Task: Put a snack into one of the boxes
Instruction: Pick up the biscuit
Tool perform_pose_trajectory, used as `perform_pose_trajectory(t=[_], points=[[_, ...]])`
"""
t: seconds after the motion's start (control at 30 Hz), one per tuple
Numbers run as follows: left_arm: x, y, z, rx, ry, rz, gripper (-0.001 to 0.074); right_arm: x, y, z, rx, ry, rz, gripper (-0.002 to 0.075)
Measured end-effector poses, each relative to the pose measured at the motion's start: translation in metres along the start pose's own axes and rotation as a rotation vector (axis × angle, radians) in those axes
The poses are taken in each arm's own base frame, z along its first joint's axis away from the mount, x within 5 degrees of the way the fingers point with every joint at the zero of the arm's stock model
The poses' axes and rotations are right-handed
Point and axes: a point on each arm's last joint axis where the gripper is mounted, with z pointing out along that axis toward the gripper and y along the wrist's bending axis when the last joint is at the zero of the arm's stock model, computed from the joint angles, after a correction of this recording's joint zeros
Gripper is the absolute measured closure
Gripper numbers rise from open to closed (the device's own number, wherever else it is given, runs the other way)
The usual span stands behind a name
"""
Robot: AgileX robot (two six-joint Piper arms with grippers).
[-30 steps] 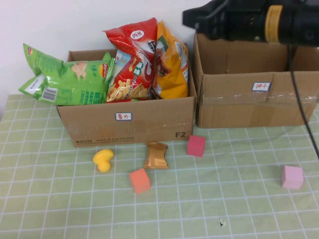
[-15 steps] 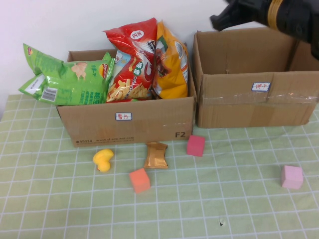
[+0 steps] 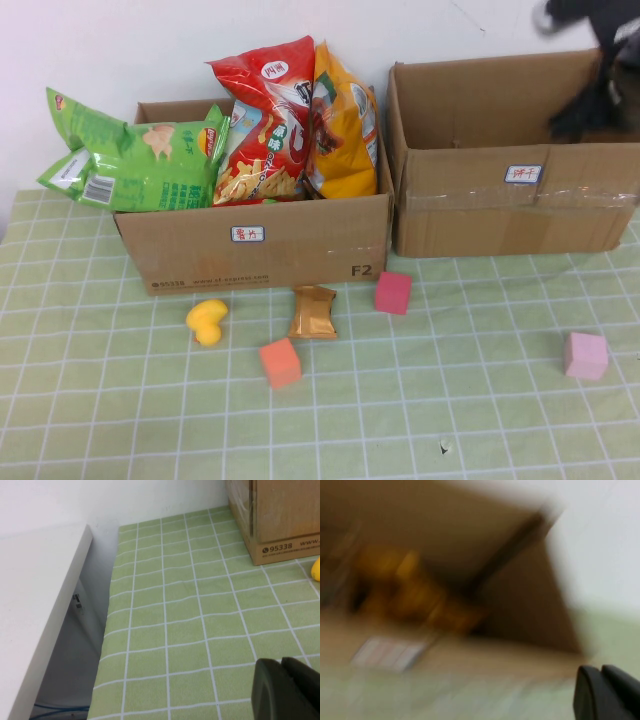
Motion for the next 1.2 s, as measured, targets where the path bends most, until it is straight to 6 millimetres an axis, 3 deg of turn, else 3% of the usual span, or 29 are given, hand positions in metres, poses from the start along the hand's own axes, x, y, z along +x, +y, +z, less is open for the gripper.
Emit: perform_pose_trajectory(t=[0.1,0.27,0.47,0.77,0.93,1.2], points=[[0.0,0.0,0.0,0.0,0.0,0.0,0.0738,0.017,0.02,-0.003,-0.219,0.18,0.006,0.0714],[0.0,0.0,0.0,0.0,0.0,0.0,0.0738,0.028,0.06,-0.019,-0.531,0.265,-0.034,0.0714],[0.0,0.0,0.0,0.0,0.0,0.0,0.0738,0.036,0.113,-0.029,-0.669,0.303,-0.123,0.0714],[0.0,0.0,0.0,0.0,0.0,0.0,0.0738,0.058,0.206,-0.019,-0.862,0.341,-0.173,0.0714],[0.0,0.0,0.0,0.0,0.0,0.0,0.0738,0.044,0.232,-0.014,-0.896,0.319,-0.181,0.0714],[0.0,0.0,0.0,0.0,0.0,0.0,0.0738,0.013,0.255,-0.005,-0.869,0.267,-0.124,0.0711]])
